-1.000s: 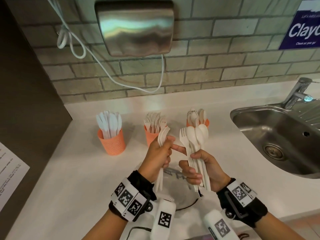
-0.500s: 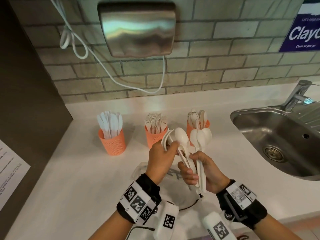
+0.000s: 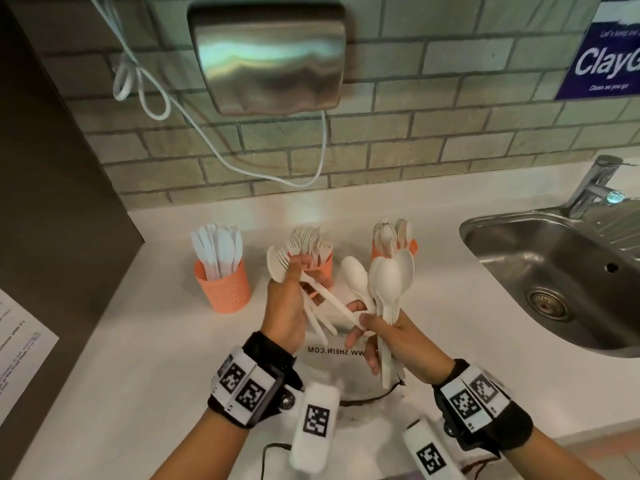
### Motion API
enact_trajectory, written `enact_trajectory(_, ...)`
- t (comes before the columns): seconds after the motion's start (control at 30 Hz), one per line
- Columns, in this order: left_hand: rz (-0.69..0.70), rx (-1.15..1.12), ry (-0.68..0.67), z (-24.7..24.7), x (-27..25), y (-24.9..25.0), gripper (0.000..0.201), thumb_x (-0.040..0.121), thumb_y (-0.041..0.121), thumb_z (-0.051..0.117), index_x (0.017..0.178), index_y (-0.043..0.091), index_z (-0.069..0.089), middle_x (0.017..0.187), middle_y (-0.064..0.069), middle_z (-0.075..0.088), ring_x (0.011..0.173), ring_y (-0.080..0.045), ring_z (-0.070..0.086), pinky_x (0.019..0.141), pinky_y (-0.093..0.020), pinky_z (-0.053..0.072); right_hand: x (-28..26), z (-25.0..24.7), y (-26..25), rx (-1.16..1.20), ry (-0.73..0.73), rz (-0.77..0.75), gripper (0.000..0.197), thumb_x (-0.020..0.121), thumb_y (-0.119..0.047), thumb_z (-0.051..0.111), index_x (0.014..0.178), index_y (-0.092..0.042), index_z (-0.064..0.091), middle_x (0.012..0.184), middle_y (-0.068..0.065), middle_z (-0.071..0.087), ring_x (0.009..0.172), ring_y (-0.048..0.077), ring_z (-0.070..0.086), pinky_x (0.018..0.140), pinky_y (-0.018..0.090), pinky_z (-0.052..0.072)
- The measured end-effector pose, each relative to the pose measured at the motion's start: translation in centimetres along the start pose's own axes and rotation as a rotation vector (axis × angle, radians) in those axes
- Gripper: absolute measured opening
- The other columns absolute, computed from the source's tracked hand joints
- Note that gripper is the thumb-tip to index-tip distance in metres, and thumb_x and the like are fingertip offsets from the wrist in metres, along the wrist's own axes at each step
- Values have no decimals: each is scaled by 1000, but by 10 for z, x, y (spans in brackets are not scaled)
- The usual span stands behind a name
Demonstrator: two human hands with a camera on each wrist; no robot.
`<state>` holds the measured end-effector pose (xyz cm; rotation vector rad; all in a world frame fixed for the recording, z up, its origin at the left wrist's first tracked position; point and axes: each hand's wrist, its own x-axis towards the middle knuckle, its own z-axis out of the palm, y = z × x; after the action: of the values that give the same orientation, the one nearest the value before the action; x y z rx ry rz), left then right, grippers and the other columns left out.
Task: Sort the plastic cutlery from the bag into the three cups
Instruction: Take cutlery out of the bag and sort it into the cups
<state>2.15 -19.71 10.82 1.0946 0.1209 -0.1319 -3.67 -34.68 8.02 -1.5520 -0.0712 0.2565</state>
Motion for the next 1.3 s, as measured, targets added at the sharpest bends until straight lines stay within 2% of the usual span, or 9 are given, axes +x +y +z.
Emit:
enact_trajectory(0.13,-20,-77,-25,-4,17,21,22,100,19,36,90,15,55,41,7,38,39,-7,43,49,-22,46,1,-4,2,-79,96,24,11,95,-9,45,97,-14,55,45,-5,51,31,8,35,33,18,37)
enact_trajectory(0.2,29,-31,-22,-4,28,31,20,99,16,38,91,15,57,42,8,37,36,-4,39,42,-17,42,2,-5,0,-97,134,32,5,93,-11,51,90,-11,55,38,-9,40,30,9,32,33,18,35)
enact_trajectory(0.3,116,33,-18,-1,49,45,20,98,11,41,89,16,59,48,5,42,37,-3,40,40,-15,39,3,-8,-2,-113,176,29,19,90,-15,57,73,-12,50,37,-10,37,28,9,32,33,17,35)
enact_trajectory(0.43,146,97,-12,1,84,53,18,97,10,45,89,13,60,48,5,53,40,-3,50,43,-14,44,4,-12,-2,-88,193,60,35,91,-18,56,61,-12,39,39,-7,33,28,10,33,33,18,35)
enact_trajectory(0.57,239,171,39,4,117,50,10,92,13,56,84,13,63,38,11,48,36,-1,41,40,-14,36,5,-18,-5,-85,204,88,40,93,-21,52,56,-13,37,37,-6,32,29,12,33,36,22,34)
enact_trajectory(0.67,317,315,7,8,135,44,15,91,22,57,77,15,61,40,12,49,35,-2,35,40,-15,32,5,-25,-9,-57,225,124,39,94,-27,48,60,-12,37,37,-6,31,30,10,28,33,19,29)
enact_trajectory(0.87,271,506,-143,17,156,22,36,91,38,54,62,17,56,35,6,43,39,-9,39,51,-23,37,4,-40,-12,-41,254,157,35,93,-34,48,70,-9,39,39,-4,31,31,10,24,32,17,27)
enact_trajectory(1.07,245,544,-255,29,157,7,33,92,27,54,63,12,59,38,4,53,37,-6,47,48,-17,44,8,-50,-6,-34,317,148,47,92,-28,52,50,-14,36,36,-6,32,30,9,25,34,19,27)
enact_trajectory(1.3,184,540,-311,18,155,-4,24,88,18,60,67,8,62,46,2,61,43,-10,55,51,-20,50,14,-52,-3,-44,361,136,43,91,-24,55,52,-14,37,37,-6,34,30,10,28,33,20,29)
